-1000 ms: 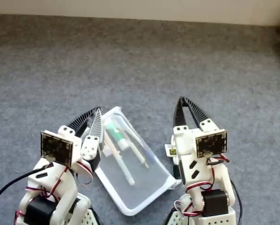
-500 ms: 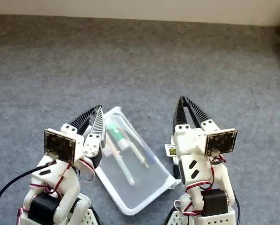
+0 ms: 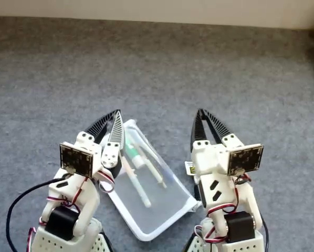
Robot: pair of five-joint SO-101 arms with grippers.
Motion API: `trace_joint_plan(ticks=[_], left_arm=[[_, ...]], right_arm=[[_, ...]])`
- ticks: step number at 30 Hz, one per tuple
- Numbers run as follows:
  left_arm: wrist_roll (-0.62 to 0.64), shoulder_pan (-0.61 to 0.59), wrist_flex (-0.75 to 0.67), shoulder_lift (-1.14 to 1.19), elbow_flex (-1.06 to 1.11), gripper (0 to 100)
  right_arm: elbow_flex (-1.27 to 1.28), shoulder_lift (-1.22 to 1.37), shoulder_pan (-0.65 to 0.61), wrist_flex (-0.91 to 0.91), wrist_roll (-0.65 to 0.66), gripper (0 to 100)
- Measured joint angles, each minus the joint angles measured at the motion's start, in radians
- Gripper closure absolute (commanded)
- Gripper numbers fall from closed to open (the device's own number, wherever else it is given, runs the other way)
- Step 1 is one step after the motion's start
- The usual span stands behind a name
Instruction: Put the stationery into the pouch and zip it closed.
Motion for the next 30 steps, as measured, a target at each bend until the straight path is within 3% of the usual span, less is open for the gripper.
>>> trace_joint_plan(ticks=[4,10,20,30], left_arm=[[0.0,-0.008,-0.109,0.002,0.058,99],[0.0,-0.014,-0.132,0.002,0.1,99],[0.0,-0.198,-0.133,0.003,0.207,99],[0.0,-0.278,0.005,0.002,0.207,99]], right_arm=[[0.0,0.0,-0.012,0.0,0.0,99.3],[0.0,0.0,-0.012,0.0,0.0,99.3],[0.158,0.0,-0.012,-0.002,0.0,99.3],[0.255,0.002,0.054,-0.003,0.0,99.3]])
